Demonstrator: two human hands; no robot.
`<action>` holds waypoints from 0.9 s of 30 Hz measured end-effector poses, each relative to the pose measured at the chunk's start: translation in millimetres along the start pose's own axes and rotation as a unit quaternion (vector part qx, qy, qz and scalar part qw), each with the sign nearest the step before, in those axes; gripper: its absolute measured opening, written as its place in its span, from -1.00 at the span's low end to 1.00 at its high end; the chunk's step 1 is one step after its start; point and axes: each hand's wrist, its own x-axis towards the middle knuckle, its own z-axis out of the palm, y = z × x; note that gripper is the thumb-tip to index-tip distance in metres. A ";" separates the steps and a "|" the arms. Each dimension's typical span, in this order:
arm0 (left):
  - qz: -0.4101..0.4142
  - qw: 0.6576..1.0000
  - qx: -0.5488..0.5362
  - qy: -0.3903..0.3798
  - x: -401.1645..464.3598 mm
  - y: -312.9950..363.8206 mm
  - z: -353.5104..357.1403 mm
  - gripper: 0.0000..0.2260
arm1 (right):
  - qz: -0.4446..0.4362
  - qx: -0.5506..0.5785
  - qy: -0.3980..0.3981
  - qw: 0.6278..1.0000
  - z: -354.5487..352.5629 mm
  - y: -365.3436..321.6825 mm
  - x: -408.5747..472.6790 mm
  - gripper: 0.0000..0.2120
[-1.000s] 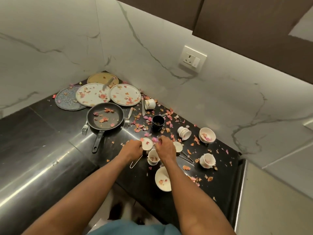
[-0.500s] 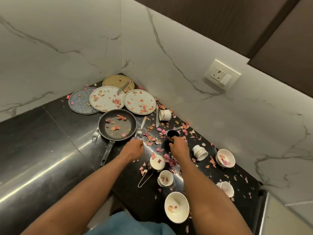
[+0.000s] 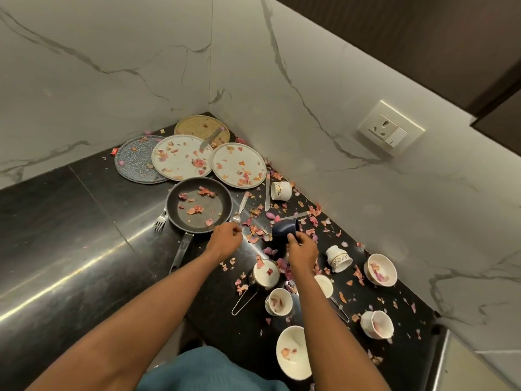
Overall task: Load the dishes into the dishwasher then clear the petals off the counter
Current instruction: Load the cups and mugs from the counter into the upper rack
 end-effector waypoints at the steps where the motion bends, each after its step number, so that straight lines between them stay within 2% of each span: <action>1: -0.010 0.999 -0.038 -0.015 0.7 4.3 1.0 -0.82 | 0.045 0.082 -0.008 0.996 0.0 -6.2 -3.3 -0.82; 3: -0.017 0.992 -0.104 -0.067 3.9 14.2 4.5 -0.54 | 0.149 0.259 -0.025 0.954 -3.6 -22.9 -11.2 -0.85; 5: -0.004 0.984 -0.139 -0.107 6.0 26.6 7.5 -0.27 | 0.233 0.405 -0.041 0.883 -8.1 -37.7 -18.1 -0.89; 6: 0.007 0.980 -0.157 -0.122 6.1 33.9 8.4 -0.20 | 0.258 0.451 -0.046 0.853 -9.4 -41.9 -19.2 -0.90; 8: 0.036 0.969 -0.195 -0.146 6.5 49.7 8.6 -0.17 | 0.269 0.509 -0.065 0.815 -12.1 -48.7 -19.8 -0.91; 12: 0.106 0.954 -0.227 -0.164 8.6 80.7 7.2 -0.29 | 0.251 0.555 -0.064 0.791 -21.5 -54.7 -14.3 -0.92; 14: 0.123 0.951 -0.228 -0.169 11.4 90.9 8.4 -0.26 | 0.248 0.571 -0.055 0.781 -28.7 -58.1 -14.8 -0.91; 17: 0.154 0.950 -0.205 -0.178 10.7 103.3 10.6 -0.24 | 0.253 0.617 -0.042 0.744 -38.2 -60.6 -21.2 -0.86; 20: 0.175 0.944 -0.200 -0.194 2.5 115.2 9.8 -0.33 | 0.262 0.649 -0.030 0.713 -45.6 -57.8 -31.1 -0.81; 27: 0.164 0.926 -0.231 -0.249 -14.0 111.9 25.6 -0.30 | 0.271 0.659 -0.002 0.702 -64.3 -41.9 -58.7 -0.82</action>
